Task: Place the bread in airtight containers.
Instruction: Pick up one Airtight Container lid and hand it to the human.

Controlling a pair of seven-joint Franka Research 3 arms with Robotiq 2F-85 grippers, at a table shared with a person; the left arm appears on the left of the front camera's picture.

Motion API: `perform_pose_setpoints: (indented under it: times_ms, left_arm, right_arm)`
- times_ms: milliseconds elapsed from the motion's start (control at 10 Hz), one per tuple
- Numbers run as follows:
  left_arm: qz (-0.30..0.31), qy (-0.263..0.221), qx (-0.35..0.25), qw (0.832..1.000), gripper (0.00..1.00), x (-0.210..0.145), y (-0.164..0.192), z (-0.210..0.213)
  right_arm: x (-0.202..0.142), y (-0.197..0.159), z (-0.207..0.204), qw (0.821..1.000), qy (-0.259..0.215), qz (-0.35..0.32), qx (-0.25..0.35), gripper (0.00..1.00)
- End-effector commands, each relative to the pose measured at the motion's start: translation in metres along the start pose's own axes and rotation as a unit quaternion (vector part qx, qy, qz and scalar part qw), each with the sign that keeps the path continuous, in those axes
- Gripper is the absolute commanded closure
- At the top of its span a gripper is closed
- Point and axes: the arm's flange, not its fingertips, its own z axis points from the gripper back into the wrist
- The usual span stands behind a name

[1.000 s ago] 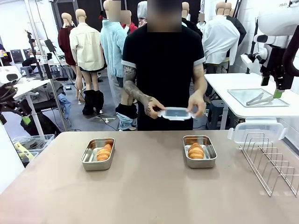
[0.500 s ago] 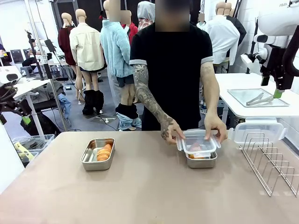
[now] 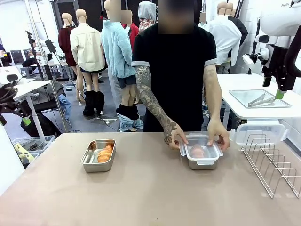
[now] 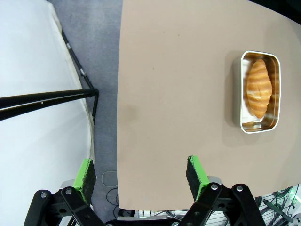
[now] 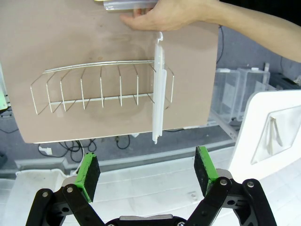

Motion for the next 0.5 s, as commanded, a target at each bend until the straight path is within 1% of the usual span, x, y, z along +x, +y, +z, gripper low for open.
perform_pose_setpoints:
  times_ms: [0,400]
  left_arm:
    - [0.007,0.001,0.008,1.0,0.0,-0.0013,-0.0001,0.0015]
    - [0.007,0.001,0.008,1.0,0.0,-0.0013,-0.0001,0.0015]
  right_arm:
    - [-0.0006,0.0016,0.0015,1.0,0.001,0.004,0.003,0.0]
    - [-0.0006,0.0016,0.0015,1.0,0.001,0.004,0.003,0.0]
